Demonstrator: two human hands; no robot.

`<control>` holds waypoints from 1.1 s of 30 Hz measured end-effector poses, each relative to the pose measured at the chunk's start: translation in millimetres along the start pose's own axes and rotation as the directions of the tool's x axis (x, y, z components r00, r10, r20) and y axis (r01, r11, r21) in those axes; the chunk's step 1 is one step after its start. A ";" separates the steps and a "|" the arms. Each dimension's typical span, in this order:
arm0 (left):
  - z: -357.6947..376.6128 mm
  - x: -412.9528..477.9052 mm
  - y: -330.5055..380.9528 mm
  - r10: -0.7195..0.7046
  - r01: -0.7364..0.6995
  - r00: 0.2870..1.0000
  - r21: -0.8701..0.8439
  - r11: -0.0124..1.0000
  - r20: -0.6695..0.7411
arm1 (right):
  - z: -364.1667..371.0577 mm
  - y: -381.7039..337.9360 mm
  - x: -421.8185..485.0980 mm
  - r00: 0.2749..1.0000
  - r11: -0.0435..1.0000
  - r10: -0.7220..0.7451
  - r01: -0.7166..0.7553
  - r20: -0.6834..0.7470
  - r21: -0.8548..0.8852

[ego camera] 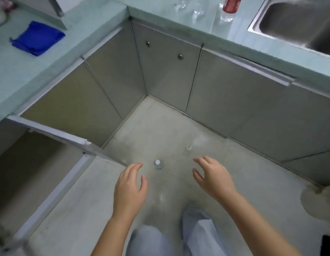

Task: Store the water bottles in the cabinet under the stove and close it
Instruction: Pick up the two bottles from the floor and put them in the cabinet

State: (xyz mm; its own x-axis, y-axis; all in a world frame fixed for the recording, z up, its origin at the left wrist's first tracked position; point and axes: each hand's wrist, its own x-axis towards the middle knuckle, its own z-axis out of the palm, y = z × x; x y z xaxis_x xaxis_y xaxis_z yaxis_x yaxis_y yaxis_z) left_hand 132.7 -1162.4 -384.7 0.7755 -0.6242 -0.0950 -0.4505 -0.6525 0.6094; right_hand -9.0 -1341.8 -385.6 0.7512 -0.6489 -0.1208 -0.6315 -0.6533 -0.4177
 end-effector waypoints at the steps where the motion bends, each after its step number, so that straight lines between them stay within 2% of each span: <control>1: 15.3 6.0 -3.2 -0.054 0.054 0.999 -0.021 0.998 0.007 | 10.8 9.5 13.6 0.999 1.000 -0.020 0.021 0.042 -0.004; 5: 75.8 36.0 -27.1 -0.220 0.225 0.973 -0.096 0.969 0.067 | 57.6 47.1 65.2 0.994 1.000 -0.031 0.031 0.105 0.003; 11: 171.7 89.1 -85.8 -0.330 0.347 0.935 -0.150 0.926 0.127 | 152.4 108.5 130.9 0.992 0.999 0.050 -0.051 0.118 0.004; 16: 267.2 118.0 -153.2 -0.341 0.369 0.926 -0.195 0.909 0.163 | 258.2 166.5 177.0 0.989 0.998 0.067 -0.067 0.130 -0.002; 22: 372.8 144.7 -224.8 -0.391 0.423 0.905 -0.263 0.867 0.165 | 363.1 226.1 218.9 0.980 0.975 0.035 0.009 0.195 -0.220; 27: 432.3 157.7 -264.6 -0.402 0.433 0.901 -0.290 0.854 0.161 | 408.4 256.8 236.6 0.973 0.969 0.134 -0.089 0.189 -0.230; 33: 461.3 162.5 -295.4 -0.483 0.498 0.866 -0.322 0.805 0.132 | 430.0 269.8 245.5 0.984 0.983 0.124 -0.103 0.131 -0.151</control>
State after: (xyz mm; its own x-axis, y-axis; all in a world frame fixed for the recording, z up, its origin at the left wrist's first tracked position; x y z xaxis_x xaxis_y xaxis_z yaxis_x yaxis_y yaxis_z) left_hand 187.7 -1269.3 -943.3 0.8303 -0.2823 -0.4806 0.1662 -0.6976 0.6969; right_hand 87.7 -1509.7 -915.2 0.6860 -0.6679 -0.2886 -0.7275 -0.6340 -0.2623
